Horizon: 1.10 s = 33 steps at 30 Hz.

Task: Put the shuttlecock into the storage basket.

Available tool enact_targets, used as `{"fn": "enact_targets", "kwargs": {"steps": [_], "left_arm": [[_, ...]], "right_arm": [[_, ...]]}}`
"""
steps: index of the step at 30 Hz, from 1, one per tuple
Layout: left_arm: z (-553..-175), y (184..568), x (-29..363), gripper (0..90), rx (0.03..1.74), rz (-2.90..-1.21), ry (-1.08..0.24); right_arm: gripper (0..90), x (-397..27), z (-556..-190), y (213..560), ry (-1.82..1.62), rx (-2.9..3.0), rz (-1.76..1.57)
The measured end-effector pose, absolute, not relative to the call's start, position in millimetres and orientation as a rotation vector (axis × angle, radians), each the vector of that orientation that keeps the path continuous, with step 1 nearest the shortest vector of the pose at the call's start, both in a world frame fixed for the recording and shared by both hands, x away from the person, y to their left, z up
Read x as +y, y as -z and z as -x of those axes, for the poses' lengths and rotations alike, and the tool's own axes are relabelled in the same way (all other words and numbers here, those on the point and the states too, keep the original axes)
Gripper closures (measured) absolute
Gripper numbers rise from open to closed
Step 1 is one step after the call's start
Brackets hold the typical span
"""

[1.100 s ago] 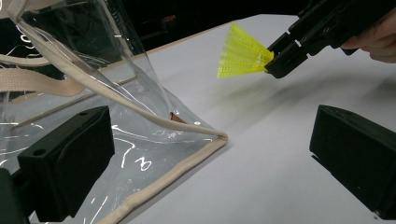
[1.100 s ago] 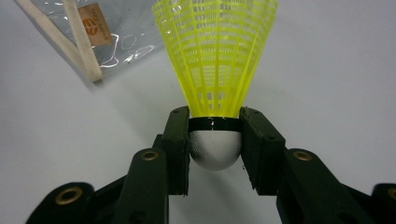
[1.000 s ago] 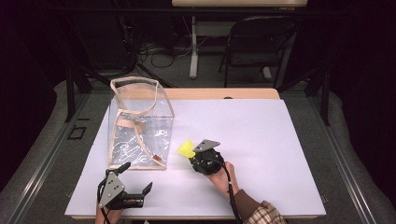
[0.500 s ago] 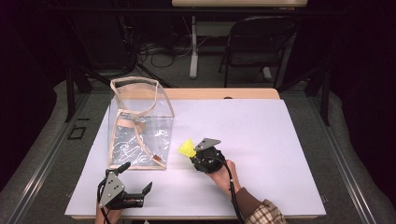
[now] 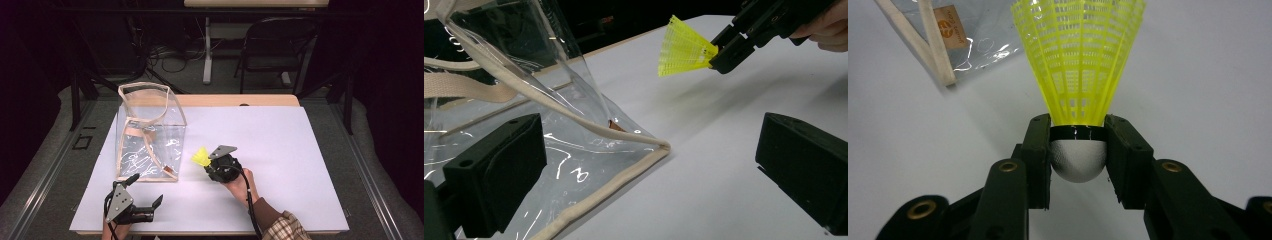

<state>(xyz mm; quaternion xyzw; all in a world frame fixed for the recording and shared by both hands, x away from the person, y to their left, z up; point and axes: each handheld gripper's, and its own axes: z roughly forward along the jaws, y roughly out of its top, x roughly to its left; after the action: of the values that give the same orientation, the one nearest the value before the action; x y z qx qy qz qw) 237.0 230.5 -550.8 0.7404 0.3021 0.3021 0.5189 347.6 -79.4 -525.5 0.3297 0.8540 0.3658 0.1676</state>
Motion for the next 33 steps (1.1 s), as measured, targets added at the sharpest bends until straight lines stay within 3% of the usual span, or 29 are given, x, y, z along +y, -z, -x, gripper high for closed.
{"fn": "enact_targets", "kwargs": {"steps": [33], "left_arm": [[-237, 551, 231, 0.0, 0.727, -1.775, -0.725]], "right_arm": [[64.6, -80, -364, 509, -1.009, 2.486, -0.878]]}}
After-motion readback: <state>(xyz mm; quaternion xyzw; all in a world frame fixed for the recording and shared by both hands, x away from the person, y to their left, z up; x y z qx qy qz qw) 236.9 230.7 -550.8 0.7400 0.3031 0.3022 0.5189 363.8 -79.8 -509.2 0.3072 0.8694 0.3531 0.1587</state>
